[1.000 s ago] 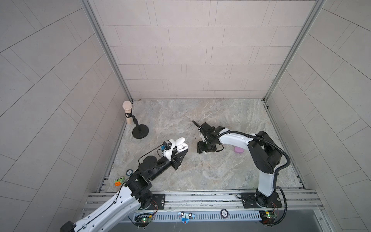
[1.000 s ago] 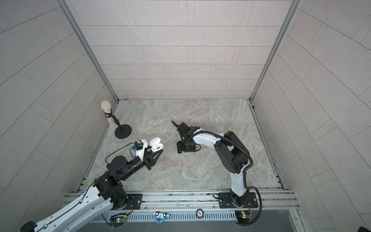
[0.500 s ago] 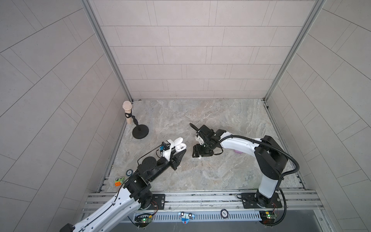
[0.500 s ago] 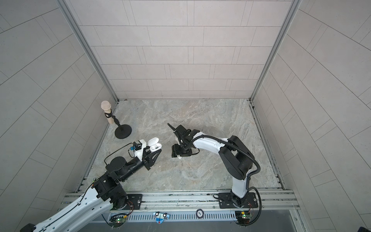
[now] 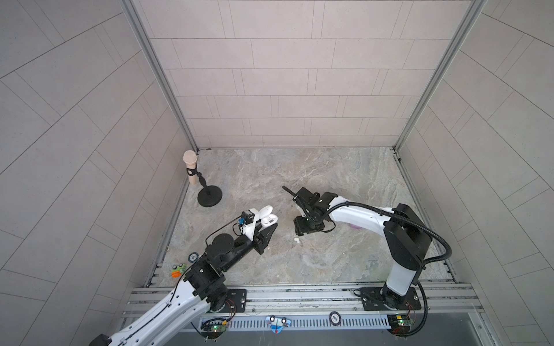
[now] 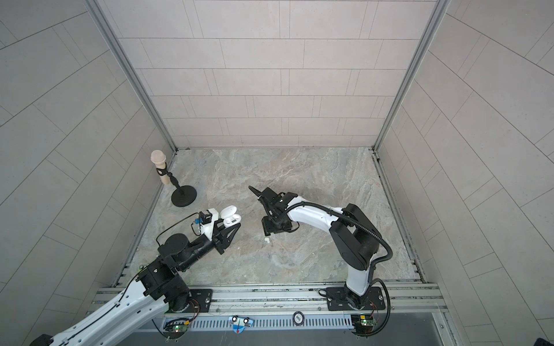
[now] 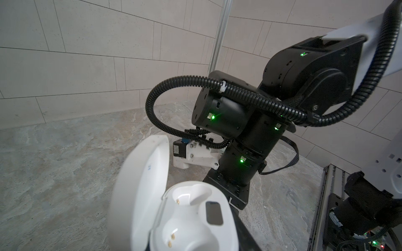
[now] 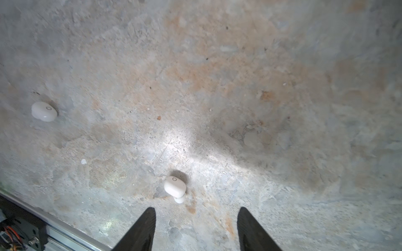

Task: Insert wireless bluetooth earbuds into charging case
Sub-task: Move the wireless bluetooth earbud to the center of the table.

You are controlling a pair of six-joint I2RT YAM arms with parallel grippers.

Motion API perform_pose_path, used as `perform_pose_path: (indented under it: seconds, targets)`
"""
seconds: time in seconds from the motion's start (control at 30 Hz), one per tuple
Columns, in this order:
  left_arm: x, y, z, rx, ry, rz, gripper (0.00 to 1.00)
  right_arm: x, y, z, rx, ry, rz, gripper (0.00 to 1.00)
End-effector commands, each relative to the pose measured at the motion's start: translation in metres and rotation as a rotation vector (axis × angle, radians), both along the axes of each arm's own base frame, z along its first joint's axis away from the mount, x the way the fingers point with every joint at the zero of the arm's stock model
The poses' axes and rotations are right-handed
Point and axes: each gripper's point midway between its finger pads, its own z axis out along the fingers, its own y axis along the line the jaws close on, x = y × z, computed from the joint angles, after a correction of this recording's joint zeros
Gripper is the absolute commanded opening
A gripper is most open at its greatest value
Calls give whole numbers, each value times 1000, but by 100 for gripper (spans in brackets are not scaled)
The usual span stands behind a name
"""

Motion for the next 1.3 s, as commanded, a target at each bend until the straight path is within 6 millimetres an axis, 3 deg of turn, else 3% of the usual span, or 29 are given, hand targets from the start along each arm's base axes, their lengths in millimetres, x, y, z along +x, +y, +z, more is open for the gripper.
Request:
perform_pose_path:
  seconds: [0.0,0.2,0.57,1.1,1.17,1.27]
  targets:
    - [2,4,15,-27,-28,20,13,-7,0,-6,-73,-23,28,62]
    - [3,7,15,-28,-25,43,13,-6,4,-15,-227,-126,51,67]
    - [4,20,11,-40,-16,100,13,5,-7,-35,-385,-137,49,64]
    - [5,19,10,-27,-6,102,13,7,-96,4,-453,-170,-52,62]
    - [6,18,9,-22,-3,98,12,5,-94,6,-400,-152,-69,62]
    - [6,17,8,-18,1,98,12,0,-64,6,-227,-134,-52,62]
